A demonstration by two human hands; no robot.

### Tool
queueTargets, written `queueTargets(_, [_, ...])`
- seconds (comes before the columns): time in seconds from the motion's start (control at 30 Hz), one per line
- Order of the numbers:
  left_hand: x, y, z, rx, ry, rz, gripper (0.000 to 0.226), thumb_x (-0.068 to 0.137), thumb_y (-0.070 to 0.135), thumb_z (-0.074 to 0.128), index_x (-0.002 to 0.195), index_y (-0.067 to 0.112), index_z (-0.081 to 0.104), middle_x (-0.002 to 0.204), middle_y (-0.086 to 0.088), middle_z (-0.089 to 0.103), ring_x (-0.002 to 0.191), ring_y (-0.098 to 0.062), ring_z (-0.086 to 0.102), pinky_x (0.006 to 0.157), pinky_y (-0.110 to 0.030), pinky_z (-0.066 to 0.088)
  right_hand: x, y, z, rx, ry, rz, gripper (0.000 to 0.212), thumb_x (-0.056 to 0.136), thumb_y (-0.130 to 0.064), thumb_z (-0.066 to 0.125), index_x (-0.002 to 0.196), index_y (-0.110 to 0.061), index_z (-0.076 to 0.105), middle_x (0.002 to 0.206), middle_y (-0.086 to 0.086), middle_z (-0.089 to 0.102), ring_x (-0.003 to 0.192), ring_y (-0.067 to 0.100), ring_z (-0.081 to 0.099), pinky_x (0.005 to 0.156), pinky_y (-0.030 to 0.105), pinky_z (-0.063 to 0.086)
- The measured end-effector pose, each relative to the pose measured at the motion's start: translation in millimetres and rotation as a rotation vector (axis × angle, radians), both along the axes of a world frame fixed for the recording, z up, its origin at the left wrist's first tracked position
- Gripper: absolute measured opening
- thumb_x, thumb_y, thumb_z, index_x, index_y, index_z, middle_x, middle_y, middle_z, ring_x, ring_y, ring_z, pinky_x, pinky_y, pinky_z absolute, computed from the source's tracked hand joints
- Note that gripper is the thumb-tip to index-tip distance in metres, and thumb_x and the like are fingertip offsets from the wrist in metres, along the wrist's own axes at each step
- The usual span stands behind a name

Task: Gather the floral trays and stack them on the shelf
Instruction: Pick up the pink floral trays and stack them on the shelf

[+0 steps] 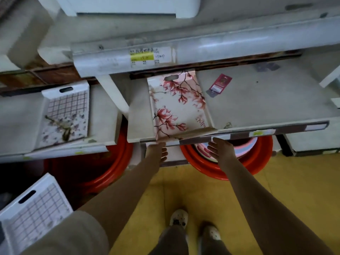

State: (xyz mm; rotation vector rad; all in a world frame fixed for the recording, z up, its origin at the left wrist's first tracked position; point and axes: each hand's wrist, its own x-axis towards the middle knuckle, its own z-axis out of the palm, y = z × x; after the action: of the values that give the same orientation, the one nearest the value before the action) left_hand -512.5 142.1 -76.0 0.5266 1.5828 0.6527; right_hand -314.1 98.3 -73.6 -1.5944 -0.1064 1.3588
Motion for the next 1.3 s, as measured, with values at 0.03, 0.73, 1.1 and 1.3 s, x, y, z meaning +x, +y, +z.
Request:
queueTargets(0.03, [1.8,-0.3,-10.1,-0.014,0.003,0.036,0.015,0.093,0.016,0.053,0.079,0.015,0.056,0.077,-0.007,0.056,0.071,-0.019,0.055,0.068,-0.031,0.047,4.0,5.5,-9.4,-0.004,0.026,-0.003,0.024,0.096,-0.002,0.039,0.109,0.001,0.058,0.124,0.023,0.058,0.11,0.033,0.058,0.089,0.032,0.045])
queueTargets(0.73, [-6.1,56.0,-103.2,-0.025,-0.39,0.57,0.008,0.09,0.01,0.059,0.09,0.003,0.055,0.085,-0.012,0.062,0.08,-0.022,0.062,0.084,-0.035,0.051,36.4,62.5,-97.2,0.071,0.193,-0.115,0.028,0.095,-0.008,0.047,0.122,-0.004,0.054,0.101,0.009,0.062,0.093,0.019,0.06,0.089,0.03,0.049])
queueTargets(1.1, [-12.2,49.3,-51.2,-0.135,-0.244,0.428,0.02,0.087,-0.008,0.042,0.072,0.006,0.044,0.056,-0.012,0.054,0.046,-0.018,0.053,0.038,-0.021,0.05,36.5,44.9,-61.7,-0.033,0.089,-0.07,0.004,0.092,-0.014,0.056,0.092,-0.015,0.06,0.09,0.002,0.064,0.086,0.014,0.06,0.089,0.032,0.049])
queueTargets(1.3, [-17.7,37.8,-36.8,-0.185,-0.022,0.217,0.018,0.091,0.005,0.042,0.074,0.009,0.045,0.066,-0.007,0.048,0.051,-0.017,0.05,0.033,-0.017,0.042,31.2,35.9,-41.7,-0.12,-0.057,-0.064,0.013,0.087,-0.024,0.062,0.081,-0.013,0.056,0.089,0.005,0.061,0.087,0.018,0.059,0.086,0.035,0.05])
